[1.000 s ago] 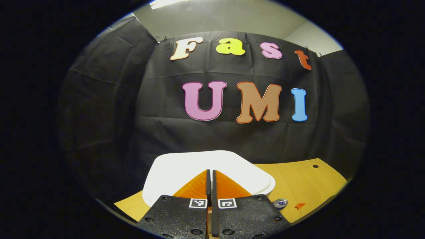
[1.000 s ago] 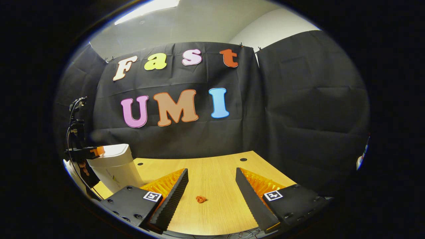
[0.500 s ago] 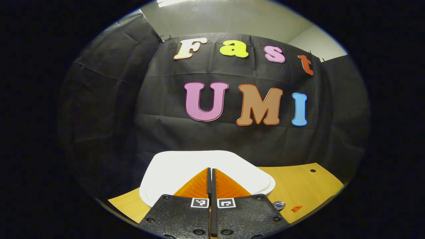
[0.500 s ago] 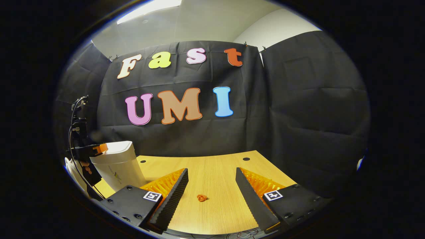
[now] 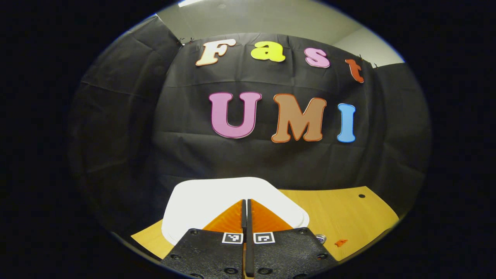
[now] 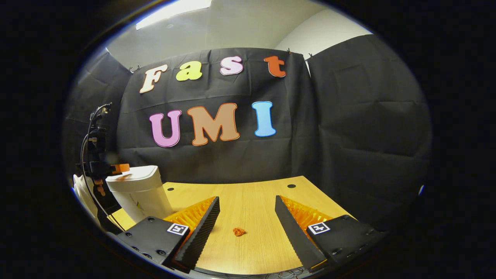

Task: Press the lid of the desktop garbage bin to open it, pick up the crumpled paper on the desktop and throw it into the bin, then pick up the pop can on the desktop and drop it into the bin, and finally close the garbage bin lid.

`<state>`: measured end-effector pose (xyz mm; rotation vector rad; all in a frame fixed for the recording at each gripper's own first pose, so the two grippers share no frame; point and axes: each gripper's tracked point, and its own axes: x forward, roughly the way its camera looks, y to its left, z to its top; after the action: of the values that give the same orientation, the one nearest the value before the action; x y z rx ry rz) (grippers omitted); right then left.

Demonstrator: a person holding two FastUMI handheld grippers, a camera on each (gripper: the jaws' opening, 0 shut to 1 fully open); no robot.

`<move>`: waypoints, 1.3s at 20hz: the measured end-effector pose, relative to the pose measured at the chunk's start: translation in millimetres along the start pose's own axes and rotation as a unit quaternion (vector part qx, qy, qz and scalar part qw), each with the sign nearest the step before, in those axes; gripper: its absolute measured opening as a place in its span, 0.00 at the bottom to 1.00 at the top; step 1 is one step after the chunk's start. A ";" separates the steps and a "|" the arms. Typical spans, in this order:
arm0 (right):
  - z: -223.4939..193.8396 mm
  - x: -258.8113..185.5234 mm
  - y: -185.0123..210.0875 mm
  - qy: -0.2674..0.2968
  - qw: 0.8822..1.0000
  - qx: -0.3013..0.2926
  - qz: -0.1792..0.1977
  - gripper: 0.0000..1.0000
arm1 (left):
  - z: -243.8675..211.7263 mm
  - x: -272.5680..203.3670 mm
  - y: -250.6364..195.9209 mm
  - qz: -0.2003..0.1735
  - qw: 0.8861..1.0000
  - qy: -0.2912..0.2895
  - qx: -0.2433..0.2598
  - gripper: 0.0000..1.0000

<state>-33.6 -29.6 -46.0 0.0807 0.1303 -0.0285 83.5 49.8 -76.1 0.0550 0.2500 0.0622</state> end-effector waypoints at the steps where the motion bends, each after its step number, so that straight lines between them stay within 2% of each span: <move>1: -0.3 1.7 -0.2 0.002 1.000 -0.002 0.001 0.96 | -0.3 -8.1 0.6 -0.003 1.000 -0.011 0.003 0.00; 2: -2.1 3.5 -0.4 0.005 1.000 -0.002 0.002 0.96 | 16.7 0.0 -1.6 -0.009 1.000 -0.025 0.002 0.00; 3: -3.7 4.3 0.0 0.008 1.000 -0.002 0.004 0.96 | 6.1 3.1 -0.7 -0.012 1.000 -0.006 0.003 0.00; 5: -7.7 5.1 0.6 0.015 1.000 -0.003 0.007 0.96 | 4.6 1.8 -0.9 -0.019 1.000 -0.019 -0.002 0.00; 9: -5.1 8.2 6.7 0.011 1.000 0.000 0.018 0.96 | 8.7 0.4 -2.1 -0.034 0.998 -0.034 -0.050 0.00; 12: -0.8 9.0 12.9 0.003 1.000 -0.001 0.028 0.96 | 18.0 -0.3 -1.7 -0.028 0.998 -0.059 -0.011 0.00; 13: -0.5 9.2 14.4 0.002 1.000 -0.001 0.029 0.96 | 16.3 0.1 -2.0 -0.022 0.999 -0.047 0.003 0.00; 16: -4.9 9.6 18.9 0.007 0.999 0.001 0.034 0.95 | 44.8 -13.2 -7.5 -0.020 0.997 -0.080 -0.002 0.00; 20: -8.6 12.3 19.9 0.014 0.999 0.004 0.034 0.95 | 72.4 -34.1 -19.1 -0.035 0.992 -0.119 0.003 0.00; 24: -4.6 22.7 23.4 0.011 0.999 0.008 0.040 0.96 | 75.1 -55.1 -30.7 -0.053 0.991 -0.122 0.004 0.11; 26: -7.0 30.7 27.0 0.013 0.999 0.005 0.045 0.96 | 65.4 -64.6 -38.7 -0.063 0.991 -0.116 0.004 0.22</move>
<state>-3.2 -2.8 -54.8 0.0961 0.1524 0.0622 39.5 3.8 0.6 0.0530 0.0199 -0.0707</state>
